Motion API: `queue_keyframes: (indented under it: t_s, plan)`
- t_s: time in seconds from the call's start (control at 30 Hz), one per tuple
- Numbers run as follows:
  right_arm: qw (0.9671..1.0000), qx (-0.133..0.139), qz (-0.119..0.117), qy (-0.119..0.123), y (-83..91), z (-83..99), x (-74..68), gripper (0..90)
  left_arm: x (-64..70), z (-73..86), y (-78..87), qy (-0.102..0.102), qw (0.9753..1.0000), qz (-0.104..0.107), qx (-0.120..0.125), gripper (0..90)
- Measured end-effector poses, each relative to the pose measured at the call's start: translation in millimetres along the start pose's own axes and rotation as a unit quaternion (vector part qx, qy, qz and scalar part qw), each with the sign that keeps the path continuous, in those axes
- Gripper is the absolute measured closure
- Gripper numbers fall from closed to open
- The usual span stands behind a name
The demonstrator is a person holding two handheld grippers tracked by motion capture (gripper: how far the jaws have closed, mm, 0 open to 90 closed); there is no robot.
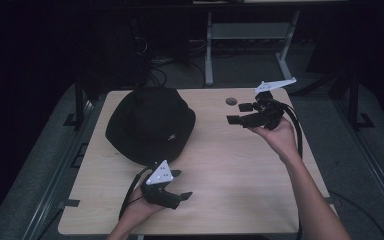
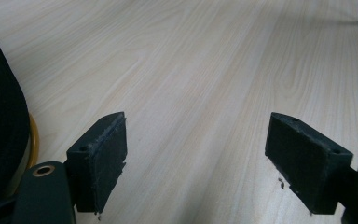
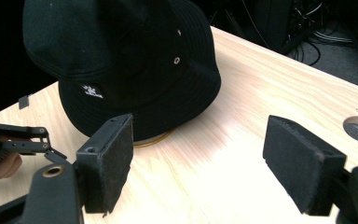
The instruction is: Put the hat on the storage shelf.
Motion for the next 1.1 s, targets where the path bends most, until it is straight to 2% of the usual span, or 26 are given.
queue_keyframes:
  t_s: [0.5,0.73,0.9,1.1]
  plan:
    - [0.9997,-0.011,0.005,-0.021,10.2,28.6,11.9,22.7,-0.6,0.7,-0.5,0.004,1.0,0.0,0.0,20.3]
    - [0.9996,-0.011,0.009,-0.024,14.4,36.4,14.8,22.5,-1.2,1.1,-0.6,0.006,1.0,-0.001,-0.001,20.3]
    - [0.9995,-0.008,0.003,-0.031,19.2,42.0,15.4,22.4,-1.4,1.3,-1.0,0.007,1.0,-0.001,-0.001,20.3]
    - [0.9994,-0.01,0.01,-0.032,23.6,50.4,17.9,22.1,-1.3,1.8,-0.8,0.006,1.0,-0.002,-0.001,20.3]
Point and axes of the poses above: each handheld gripper's, and its own axes: y roughly backward along the jaws, z roughly out of its underside, x roughly to its right, the point moved 4 cm from there along -y, roughly forward along the jaws, and after that the axes turned 1 degree about y, right-handed, at the moved point
